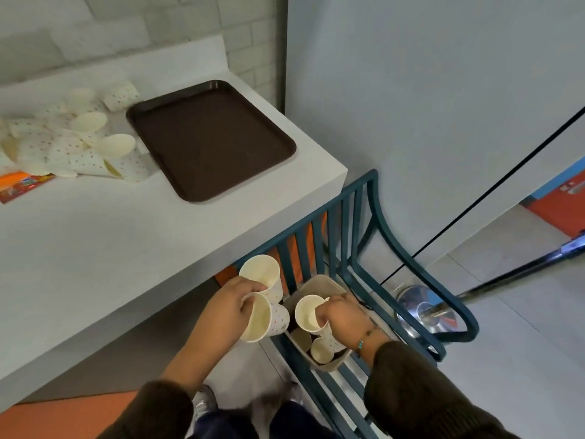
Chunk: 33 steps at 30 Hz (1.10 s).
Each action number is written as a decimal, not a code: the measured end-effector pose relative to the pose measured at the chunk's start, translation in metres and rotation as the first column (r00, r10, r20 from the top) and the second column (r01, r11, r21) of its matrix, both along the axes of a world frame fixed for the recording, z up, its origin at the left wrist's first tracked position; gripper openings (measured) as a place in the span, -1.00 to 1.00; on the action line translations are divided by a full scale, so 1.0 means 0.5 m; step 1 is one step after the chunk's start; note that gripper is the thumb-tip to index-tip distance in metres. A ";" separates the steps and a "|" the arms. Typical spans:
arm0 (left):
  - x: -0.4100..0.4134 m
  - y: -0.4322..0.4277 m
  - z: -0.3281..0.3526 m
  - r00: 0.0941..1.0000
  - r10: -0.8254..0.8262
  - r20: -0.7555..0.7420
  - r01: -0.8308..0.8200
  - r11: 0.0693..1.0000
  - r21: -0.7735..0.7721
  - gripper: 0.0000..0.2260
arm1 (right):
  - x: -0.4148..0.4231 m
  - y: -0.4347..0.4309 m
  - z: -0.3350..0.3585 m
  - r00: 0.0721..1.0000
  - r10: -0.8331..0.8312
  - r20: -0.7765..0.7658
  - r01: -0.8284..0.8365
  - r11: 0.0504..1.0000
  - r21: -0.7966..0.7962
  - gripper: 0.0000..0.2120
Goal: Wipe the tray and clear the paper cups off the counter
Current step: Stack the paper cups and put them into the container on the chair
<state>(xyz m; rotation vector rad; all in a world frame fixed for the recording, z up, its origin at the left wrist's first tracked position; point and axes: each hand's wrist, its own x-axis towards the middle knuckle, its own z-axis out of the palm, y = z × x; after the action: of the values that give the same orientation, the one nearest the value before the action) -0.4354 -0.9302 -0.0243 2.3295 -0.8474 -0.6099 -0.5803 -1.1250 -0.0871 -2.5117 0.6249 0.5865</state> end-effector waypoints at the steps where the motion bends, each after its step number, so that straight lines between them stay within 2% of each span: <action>1: 0.000 0.003 -0.001 1.000 0.006 0.007 -0.006 1.000 0.005 -0.71 | 0.000 0.001 -0.007 0.999 0.039 -0.020 -0.039 0.999 0.004 -0.80; 3: -0.001 0.010 -0.004 1.000 0.018 0.014 -0.019 1.000 0.018 -0.72 | 0.001 0.002 -0.019 0.996 0.044 -0.072 -0.041 0.998 0.039 -0.85; 5: -0.001 0.015 -0.007 1.000 0.027 0.014 -0.027 0.999 0.031 -0.72 | 0.000 -0.004 -0.025 0.998 0.016 -0.068 -0.013 0.999 0.043 -0.77; 8: 0.000 0.012 -0.009 1.000 0.026 0.012 -0.027 0.998 0.049 -0.72 | 0.003 -0.019 -0.016 0.994 -0.110 -0.011 0.111 0.989 0.099 -0.70; 14: -0.005 -0.044 -0.014 1.000 -0.006 0.009 0.005 0.997 0.083 -0.73 | 0.010 -0.045 0.042 0.963 -0.203 0.178 0.205 0.979 0.009 -0.73; 19: -0.047 -0.112 -0.043 0.998 0.034 -0.059 -0.027 0.992 0.126 -0.78 | -0.004 -0.049 0.088 0.949 -0.235 0.212 0.244 0.970 -0.015 -0.76; 22: -0.082 -0.151 -0.063 0.993 0.037 -0.109 -0.024 0.993 0.119 -0.79 | -0.022 -0.057 0.093 0.927 -0.282 0.249 0.283 0.959 0.031 -0.78; 26: -0.121 -0.189 -0.091 0.986 0.040 -0.160 -0.025 0.995 0.094 -0.75 | -0.044 -0.063 0.084 0.903 -0.327 0.279 0.318 0.945 0.079 -0.83; 31: -0.151 -0.194 -0.123 0.985 0.001 -0.171 0.022 0.991 0.133 -0.60 | -0.060 -0.065 0.081 0.917 -0.312 0.249 0.303 0.950 0.077 -0.81; 33: -0.144 -0.186 -0.122 0.979 -0.002 -0.202 0.026 0.993 0.116 -0.62 | -0.060 -0.067 0.084 0.911 -0.328 0.251 0.319 0.945 0.077 -0.80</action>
<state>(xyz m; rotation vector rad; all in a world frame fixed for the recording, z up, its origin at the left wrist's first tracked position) -0.5076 -1.0233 -0.0854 2.3184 -0.7528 -0.9077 -0.6104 -1.1583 -0.0452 -2.3262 0.8940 0.1389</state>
